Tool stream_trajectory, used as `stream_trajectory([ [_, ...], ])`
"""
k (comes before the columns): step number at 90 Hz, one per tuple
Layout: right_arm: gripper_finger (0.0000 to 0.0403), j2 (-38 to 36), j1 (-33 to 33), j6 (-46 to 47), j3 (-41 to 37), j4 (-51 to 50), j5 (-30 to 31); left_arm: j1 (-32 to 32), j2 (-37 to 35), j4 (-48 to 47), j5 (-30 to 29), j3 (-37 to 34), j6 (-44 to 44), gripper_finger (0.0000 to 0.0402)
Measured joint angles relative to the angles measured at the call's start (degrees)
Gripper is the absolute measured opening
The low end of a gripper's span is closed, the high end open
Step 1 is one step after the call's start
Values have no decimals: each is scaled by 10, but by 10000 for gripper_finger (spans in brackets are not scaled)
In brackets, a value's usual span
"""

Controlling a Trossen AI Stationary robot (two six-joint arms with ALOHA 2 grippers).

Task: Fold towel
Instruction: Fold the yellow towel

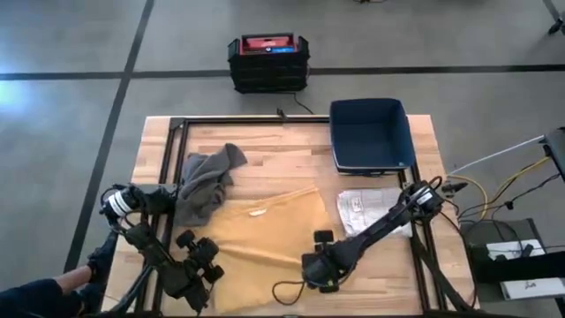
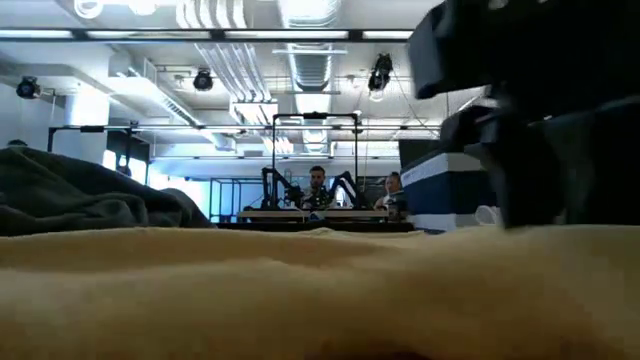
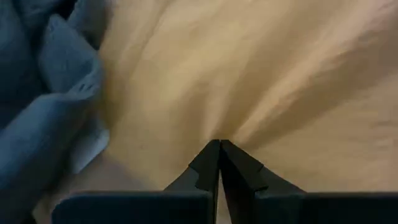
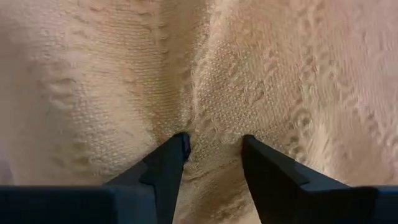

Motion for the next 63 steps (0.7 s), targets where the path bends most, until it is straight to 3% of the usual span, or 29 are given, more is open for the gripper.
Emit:
stream_trajectory([
  [17,139,-95,-5,-63,14,3,18,-1,-19,0,-10,87,35,0],
  [27,143,-122,-21,-105,4,9,65,-1,-25,-19,-29,119,69,0],
  [39,157,-136,-52,-117,-7,36,81,22,-39,-77,-63,133,81,4],
  [51,174,-123,-66,-129,-53,87,69,69,-73,-97,-45,107,107,47],
  [63,188,-125,-72,-125,-130,204,71,140,-137,-29,-3,41,217,118],
])
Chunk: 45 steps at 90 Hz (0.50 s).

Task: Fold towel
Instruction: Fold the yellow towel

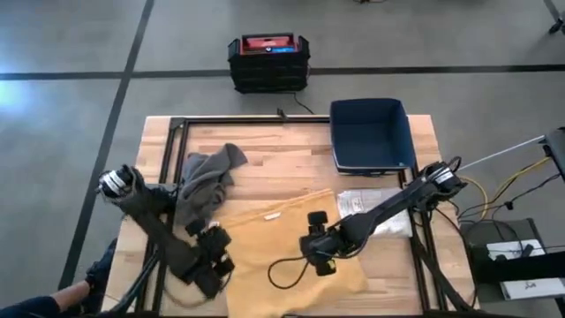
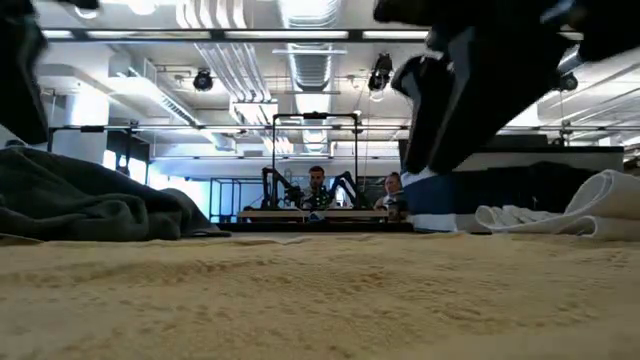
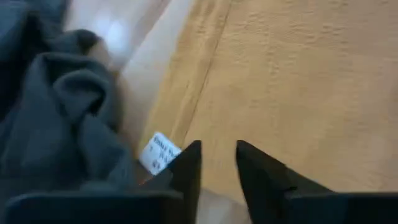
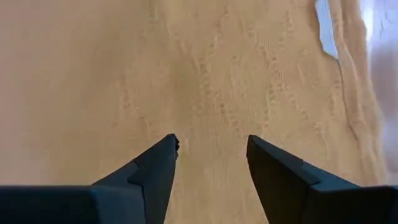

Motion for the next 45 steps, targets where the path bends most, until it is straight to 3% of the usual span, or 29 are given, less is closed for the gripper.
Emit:
stream_trajectory([
  [12,192,0,1,26,-69,115,0,85,-81,131,50,-83,134,188],
  [21,190,-2,7,40,-106,180,0,144,-126,187,76,-139,200,218],
  [31,184,1,7,47,-132,226,0,186,-156,229,97,-191,256,223],
  [45,176,1,6,23,-137,225,7,194,-158,281,127,-241,304,196],
])
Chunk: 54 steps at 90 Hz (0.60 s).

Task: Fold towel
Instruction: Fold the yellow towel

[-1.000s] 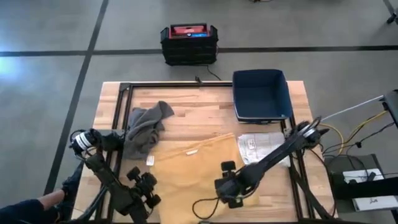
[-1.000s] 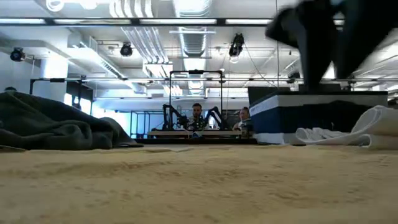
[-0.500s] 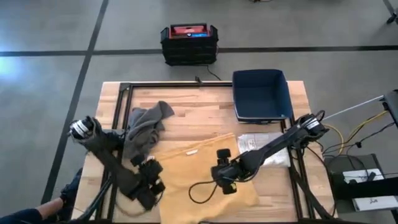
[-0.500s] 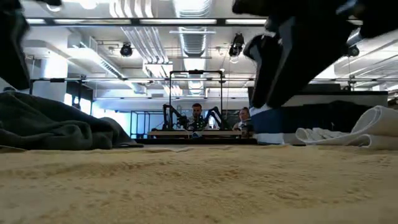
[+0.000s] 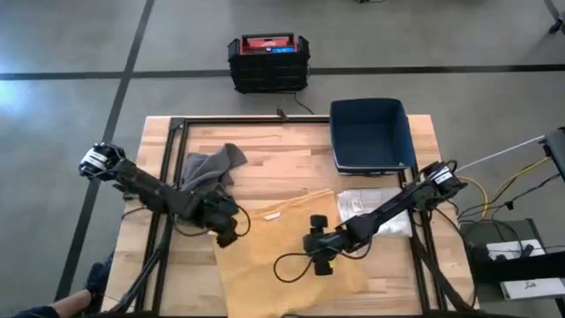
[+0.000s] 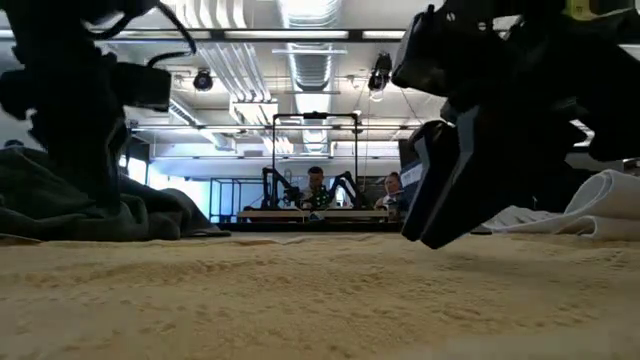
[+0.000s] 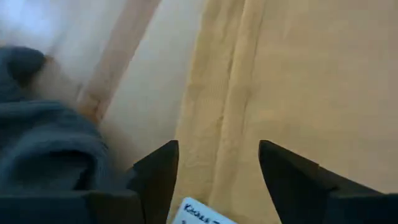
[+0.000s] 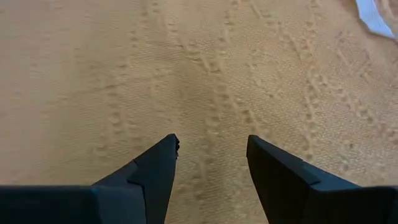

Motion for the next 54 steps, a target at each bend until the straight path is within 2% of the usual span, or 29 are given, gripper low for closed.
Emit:
stream_trajectory([
  [27,159,0,-3,-27,5,3,30,-2,2,24,21,-40,33,134],
  [54,142,0,-6,-34,5,4,30,-2,5,73,56,-73,28,116],
])
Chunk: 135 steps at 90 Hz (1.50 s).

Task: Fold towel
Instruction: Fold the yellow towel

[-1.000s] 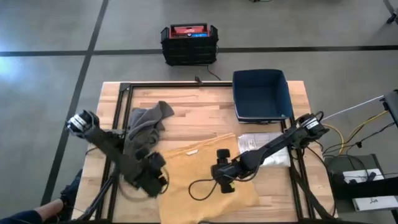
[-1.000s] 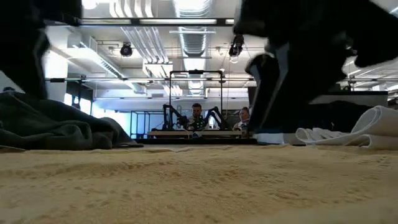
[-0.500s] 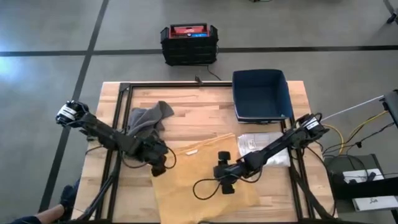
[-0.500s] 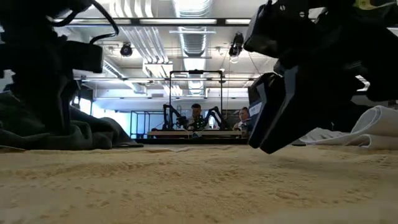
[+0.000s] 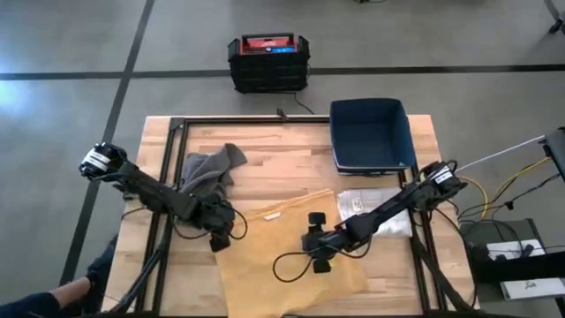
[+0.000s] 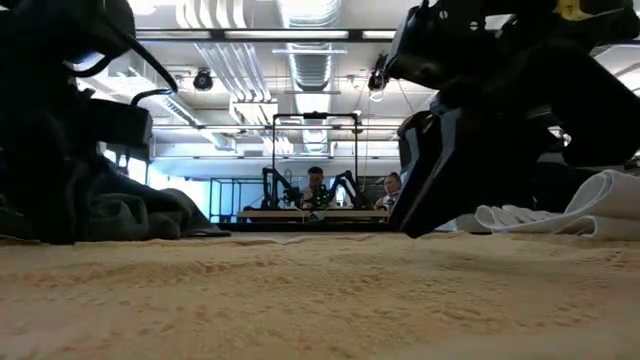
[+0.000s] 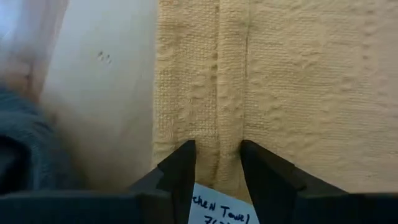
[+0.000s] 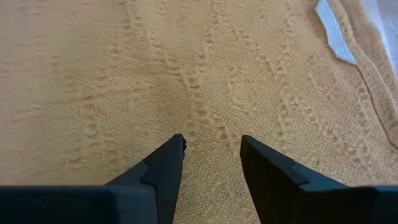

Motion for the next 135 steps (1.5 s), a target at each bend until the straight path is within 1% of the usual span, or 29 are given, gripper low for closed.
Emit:
stream_trajectory([
  [12,134,0,0,-1,0,0,0,0,0,-4,0,6,6,116],
  [32,120,0,0,-1,0,0,0,0,0,-44,0,42,8,116],
  [48,111,0,0,-1,0,0,-1,0,3,-50,2,22,4,122],
  [62,105,0,0,-1,0,0,-2,-1,3,-39,18,10,-11,120],
  [74,101,0,0,-1,0,0,-2,-1,3,-45,16,18,-8,96],
  [97,109,0,0,-1,0,0,-2,-1,3,-46,17,22,1,13],
  [103,113,0,0,-1,0,0,-2,-1,3,-44,17,22,0,5],
  [109,117,0,0,-1,0,0,-2,-1,3,-43,17,21,-6,14],
  [118,122,0,0,-1,0,0,-2,-1,3,-39,18,21,-6,37],
  [135,128,0,0,-1,0,-1,-2,-1,3,-34,19,21,-8,100],
])
